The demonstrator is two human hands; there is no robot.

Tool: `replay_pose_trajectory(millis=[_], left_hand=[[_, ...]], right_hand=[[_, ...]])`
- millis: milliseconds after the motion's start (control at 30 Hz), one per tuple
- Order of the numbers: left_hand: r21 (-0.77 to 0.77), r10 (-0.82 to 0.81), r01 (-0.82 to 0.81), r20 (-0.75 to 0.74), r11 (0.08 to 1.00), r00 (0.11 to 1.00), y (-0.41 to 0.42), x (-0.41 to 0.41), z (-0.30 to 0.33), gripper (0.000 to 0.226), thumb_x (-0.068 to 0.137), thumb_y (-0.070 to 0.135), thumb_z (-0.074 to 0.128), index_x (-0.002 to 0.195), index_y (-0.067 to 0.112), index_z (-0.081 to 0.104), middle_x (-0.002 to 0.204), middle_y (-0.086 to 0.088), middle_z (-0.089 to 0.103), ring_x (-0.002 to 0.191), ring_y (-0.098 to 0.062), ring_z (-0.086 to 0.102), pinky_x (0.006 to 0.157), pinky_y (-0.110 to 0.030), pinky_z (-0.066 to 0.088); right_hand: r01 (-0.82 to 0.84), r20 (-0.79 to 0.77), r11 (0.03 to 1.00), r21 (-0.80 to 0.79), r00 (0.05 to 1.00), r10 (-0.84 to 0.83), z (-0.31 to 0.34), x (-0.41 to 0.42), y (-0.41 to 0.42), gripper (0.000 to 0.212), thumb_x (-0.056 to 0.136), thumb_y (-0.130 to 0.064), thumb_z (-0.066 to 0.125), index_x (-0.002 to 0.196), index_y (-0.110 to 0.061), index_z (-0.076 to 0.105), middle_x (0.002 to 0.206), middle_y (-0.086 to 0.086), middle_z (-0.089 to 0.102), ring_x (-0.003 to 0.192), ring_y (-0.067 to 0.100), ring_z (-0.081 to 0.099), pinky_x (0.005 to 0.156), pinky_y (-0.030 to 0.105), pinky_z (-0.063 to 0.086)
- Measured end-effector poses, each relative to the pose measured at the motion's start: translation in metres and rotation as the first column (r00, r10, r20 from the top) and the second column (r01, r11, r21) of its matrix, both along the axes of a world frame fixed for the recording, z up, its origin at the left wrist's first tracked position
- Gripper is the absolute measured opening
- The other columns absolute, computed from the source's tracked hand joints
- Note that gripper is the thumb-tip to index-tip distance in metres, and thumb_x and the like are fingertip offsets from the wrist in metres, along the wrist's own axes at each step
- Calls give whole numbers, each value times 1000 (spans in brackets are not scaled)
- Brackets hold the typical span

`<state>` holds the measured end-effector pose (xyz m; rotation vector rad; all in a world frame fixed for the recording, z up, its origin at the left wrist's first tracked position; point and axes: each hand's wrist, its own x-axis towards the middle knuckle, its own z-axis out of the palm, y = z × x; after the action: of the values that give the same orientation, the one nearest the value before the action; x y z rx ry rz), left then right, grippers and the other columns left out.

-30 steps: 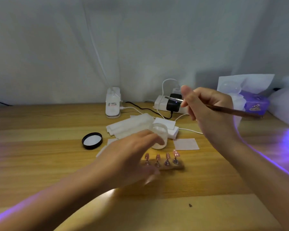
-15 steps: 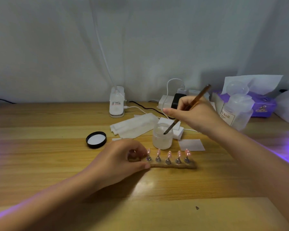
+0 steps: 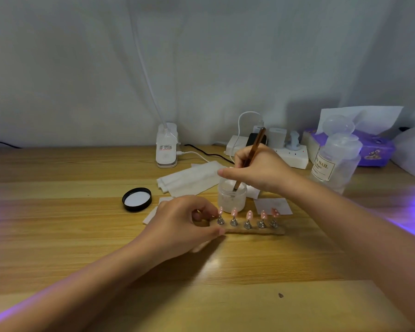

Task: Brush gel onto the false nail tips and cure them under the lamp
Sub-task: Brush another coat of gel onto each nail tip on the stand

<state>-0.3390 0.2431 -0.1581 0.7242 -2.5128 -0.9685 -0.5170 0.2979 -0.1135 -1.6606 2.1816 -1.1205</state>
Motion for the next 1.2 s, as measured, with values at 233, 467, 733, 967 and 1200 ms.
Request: replay_pose_trajectory(millis=[233, 467, 733, 967, 1200], left_hand=[[17, 37, -37, 3, 999, 999, 3, -7, 1, 26, 67, 45, 73, 89, 34, 67, 76, 21, 59, 79, 5, 50, 74, -22, 38], [-3, 44, -45, -50, 999, 998, 5, -6, -2, 20, 64, 52, 70, 79, 41, 64, 79, 23, 63, 85, 2, 54, 94, -45, 40], [29, 63, -59, -147, 998, 987, 5, -4, -4, 24, 60, 58, 67, 78, 42, 68, 80, 24, 66, 93, -4, 59, 94, -48, 40], [58, 55, -44, -206, 997, 977, 3, -5, -7, 11, 72, 33, 72, 83, 32, 73, 86, 18, 68, 96, -6, 59, 96, -50, 38], [35, 19, -10, -261, 999, 965, 5, -4, -9, 18, 66, 37, 71, 82, 31, 74, 85, 16, 68, 92, -8, 61, 92, -51, 41]], right_hand=[[171, 249, 966, -192, 961, -121, 3, -11, 6, 36, 83, -30, 66, 53, -14, 53, 40, -9, 50, 38, -1, 49, 44, 9, 42], [412, 514, 896, -164, 811, -279, -2, -20, 24, 36, 87, -35, 60, 59, -14, 51, 33, -9, 46, 30, -1, 43, 34, 10, 34], [525, 584, 841, -130, 726, -363, -8, -24, 30, 37, 86, -41, 59, 60, -17, 51, 32, -8, 46, 34, 4, 43, 33, 11, 33], [559, 632, 800, -219, 706, -320, -5, -24, 41, 34, 88, -40, 56, 64, -17, 52, 35, -9, 47, 32, 0, 44, 33, 10, 34], [241, 440, 799, -551, 898, 33, -32, 22, 64, 46, 91, -46, 34, 76, -16, 64, 59, 5, 65, 52, 13, 61, 48, 18, 48]])
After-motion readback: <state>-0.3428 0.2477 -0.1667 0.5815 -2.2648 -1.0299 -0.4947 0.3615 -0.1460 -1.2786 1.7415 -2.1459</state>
